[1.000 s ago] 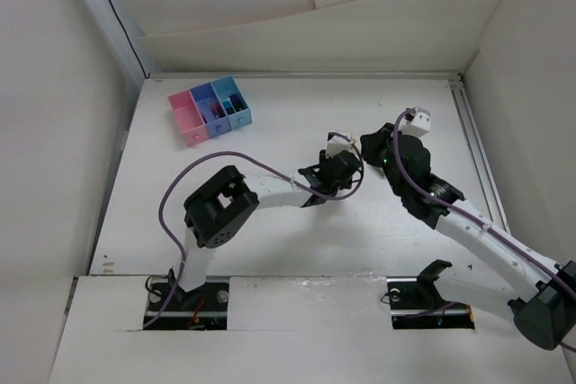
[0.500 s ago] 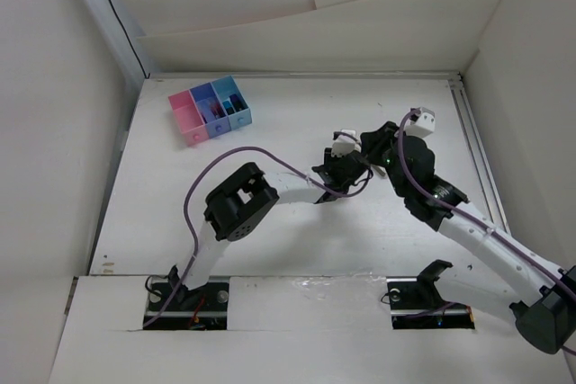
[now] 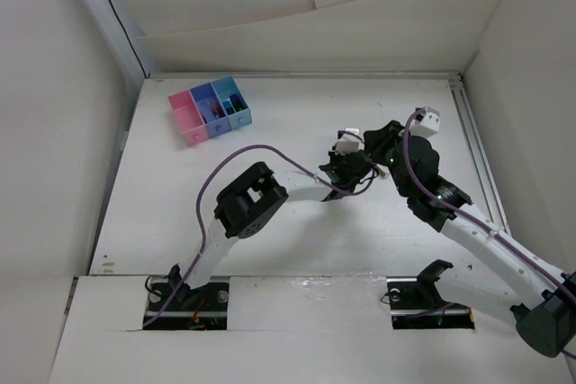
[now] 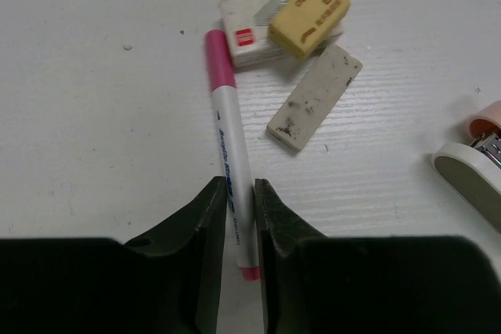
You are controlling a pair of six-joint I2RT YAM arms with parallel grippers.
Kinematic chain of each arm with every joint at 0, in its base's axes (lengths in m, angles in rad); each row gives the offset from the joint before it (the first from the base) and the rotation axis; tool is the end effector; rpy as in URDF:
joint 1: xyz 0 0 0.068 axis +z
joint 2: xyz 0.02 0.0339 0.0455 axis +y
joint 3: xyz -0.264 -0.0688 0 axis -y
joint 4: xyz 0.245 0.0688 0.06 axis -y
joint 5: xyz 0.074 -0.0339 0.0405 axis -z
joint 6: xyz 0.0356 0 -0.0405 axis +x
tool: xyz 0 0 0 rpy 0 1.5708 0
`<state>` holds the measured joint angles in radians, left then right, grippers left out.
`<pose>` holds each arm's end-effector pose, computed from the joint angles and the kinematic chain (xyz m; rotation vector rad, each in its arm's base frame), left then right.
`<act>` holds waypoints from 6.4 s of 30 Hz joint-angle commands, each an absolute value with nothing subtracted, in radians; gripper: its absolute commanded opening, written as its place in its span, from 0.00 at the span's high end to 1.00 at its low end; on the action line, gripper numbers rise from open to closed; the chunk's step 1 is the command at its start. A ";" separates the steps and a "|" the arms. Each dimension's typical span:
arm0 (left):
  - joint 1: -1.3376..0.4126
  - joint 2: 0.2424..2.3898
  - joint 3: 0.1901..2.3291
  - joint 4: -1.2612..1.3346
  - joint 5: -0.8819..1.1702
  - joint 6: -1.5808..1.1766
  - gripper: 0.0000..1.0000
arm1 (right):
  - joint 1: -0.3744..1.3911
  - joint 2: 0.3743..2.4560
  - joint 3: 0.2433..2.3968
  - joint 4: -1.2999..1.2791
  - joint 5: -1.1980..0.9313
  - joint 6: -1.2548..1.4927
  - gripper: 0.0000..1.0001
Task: Sort the stationery into containers
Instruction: Pick up the pen from the center of the board, then place the pen in the storage box, then pick up the stationery from the center of the board, then place the stationery in the storage box.
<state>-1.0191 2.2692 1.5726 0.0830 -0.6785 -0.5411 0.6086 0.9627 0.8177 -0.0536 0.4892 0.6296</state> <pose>0.2807 -0.4135 0.1459 0.1183 2.0399 -0.2293 0.1930 0.1141 0.3333 0.3725 1.7298 0.4713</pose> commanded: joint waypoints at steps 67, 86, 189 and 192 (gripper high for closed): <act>-0.100 1.970 1.522 0.057 -0.324 -0.520 0.75 | 0.612 1.049 0.839 -0.026 0.411 0.620 0.61; -0.576 1.666 1.169 0.340 -0.206 -0.456 0.71 | 0.612 0.999 0.830 -0.026 0.451 0.611 0.95; 0.002 1.672 1.067 0.315 -0.156 -0.678 0.93 | 0.612 0.999 0.828 -0.026 0.405 0.611 0.64; 0.002 1.725 1.161 0.249 -0.219 -0.640 0.93 | 0.612 0.999 0.828 -0.026 0.405 0.611 0.64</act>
<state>0.0021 1.7206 1.0542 0.2676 -0.1661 -0.6720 0.6090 1.0023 0.8028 -0.0532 0.4103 0.6201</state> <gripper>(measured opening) 0.193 0.358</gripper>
